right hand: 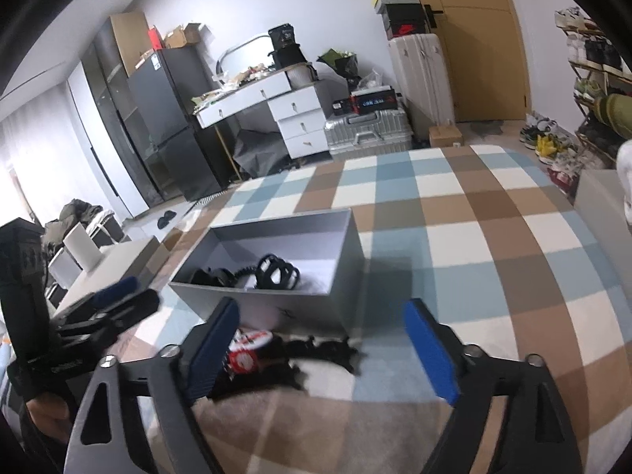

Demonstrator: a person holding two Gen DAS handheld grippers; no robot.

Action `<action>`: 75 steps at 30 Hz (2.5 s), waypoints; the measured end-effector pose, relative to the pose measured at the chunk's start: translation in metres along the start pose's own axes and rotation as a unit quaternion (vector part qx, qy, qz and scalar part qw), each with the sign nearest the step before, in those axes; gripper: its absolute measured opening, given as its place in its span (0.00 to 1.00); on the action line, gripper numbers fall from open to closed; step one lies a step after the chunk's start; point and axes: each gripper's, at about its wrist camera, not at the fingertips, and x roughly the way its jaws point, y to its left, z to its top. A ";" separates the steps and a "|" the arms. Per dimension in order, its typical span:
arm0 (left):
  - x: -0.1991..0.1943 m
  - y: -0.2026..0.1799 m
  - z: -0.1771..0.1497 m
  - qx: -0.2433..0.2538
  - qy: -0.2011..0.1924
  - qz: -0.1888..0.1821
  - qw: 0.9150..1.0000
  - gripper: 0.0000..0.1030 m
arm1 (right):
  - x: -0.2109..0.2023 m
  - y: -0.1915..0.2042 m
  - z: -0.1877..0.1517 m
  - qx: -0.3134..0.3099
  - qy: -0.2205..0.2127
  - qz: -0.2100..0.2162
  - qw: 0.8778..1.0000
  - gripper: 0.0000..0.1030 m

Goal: Organize jewelry
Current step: 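Move both open tools back over the remaining items beside the box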

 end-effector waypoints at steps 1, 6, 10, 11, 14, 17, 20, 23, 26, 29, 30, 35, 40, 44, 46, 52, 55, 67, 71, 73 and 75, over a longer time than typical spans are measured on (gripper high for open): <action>0.000 0.002 -0.001 -0.002 -0.001 0.003 1.000 0.99 | -0.001 -0.001 -0.002 -0.001 0.004 -0.002 1.000 0.87; 0.003 0.009 -0.005 -0.020 0.006 -0.006 1.000 0.99 | -0.001 0.002 -0.010 -0.025 0.018 -0.008 0.999 0.87; 0.005 0.011 -0.011 -0.022 -0.003 -0.011 1.000 0.99 | 0.000 0.010 -0.017 -0.049 0.036 0.003 0.998 0.87; 0.004 0.011 -0.012 -0.020 -0.005 -0.013 1.000 0.99 | 0.001 0.012 -0.019 -0.055 0.041 0.005 0.998 0.87; 0.004 0.010 -0.015 -0.014 -0.005 -0.020 1.000 0.99 | 0.004 0.016 -0.024 -0.068 0.049 0.003 0.996 0.87; 0.004 0.013 -0.015 -0.016 -0.003 -0.028 0.999 0.99 | 0.012 0.015 -0.028 -0.069 0.062 -0.003 0.996 0.87; 0.006 0.016 -0.017 -0.023 -0.003 -0.043 0.999 0.99 | 0.018 0.013 -0.030 -0.065 0.075 -0.004 0.995 0.86; 0.007 0.018 -0.018 -0.032 0.001 -0.055 0.998 0.99 | 0.023 0.013 -0.032 -0.060 0.084 -0.003 0.995 0.86; 0.006 0.020 -0.018 -0.039 -0.002 -0.061 0.997 0.99 | 0.023 0.016 -0.034 -0.065 0.087 0.003 0.994 0.86; 0.007 0.020 -0.019 -0.043 0.001 -0.065 0.997 0.99 | 0.024 0.019 -0.036 -0.068 0.091 0.007 0.994 0.86; 0.007 0.020 -0.019 -0.043 0.002 -0.064 0.997 0.99 | 0.026 0.019 -0.036 -0.067 0.091 0.007 0.994 0.86; 0.009 0.020 -0.020 -0.046 0.006 -0.062 0.997 0.99 | 0.033 0.014 -0.033 -0.056 0.088 -0.017 0.994 0.83; 0.010 0.022 -0.022 -0.049 0.011 -0.057 0.997 0.99 | 0.042 0.011 -0.029 -0.050 0.093 -0.031 0.994 0.75; 0.010 0.024 -0.022 -0.053 0.011 -0.057 0.997 0.99 | 0.049 0.012 -0.027 -0.045 0.100 -0.026 0.994 0.75; 0.009 0.025 -0.022 -0.055 0.010 -0.058 0.997 0.99 | 0.053 0.015 -0.027 -0.048 0.103 -0.024 0.993 0.75; 0.010 0.028 -0.022 -0.061 0.012 -0.057 0.996 0.99 | 0.067 0.029 -0.028 -0.071 0.122 -0.016 0.990 0.77; 0.009 0.029 -0.023 -0.063 0.011 -0.055 0.996 0.99 | 0.071 0.034 -0.028 -0.081 0.127 -0.014 0.988 0.80; 0.009 0.032 -0.022 -0.069 0.013 -0.053 0.996 0.99 | 0.075 0.038 -0.029 -0.093 0.133 -0.032 0.986 0.87; 0.011 0.033 -0.022 -0.073 0.016 -0.051 0.996 0.99 | 0.070 0.032 -0.030 -0.083 0.138 -0.047 0.986 0.89; 0.010 0.034 -0.022 -0.074 0.014 -0.051 0.996 0.99 | 0.066 0.027 -0.032 -0.080 0.136 -0.055 0.986 0.89; 0.010 0.035 -0.022 -0.074 0.013 -0.051 0.996 0.99 | 0.061 0.022 -0.034 -0.075 0.135 -0.063 0.986 0.89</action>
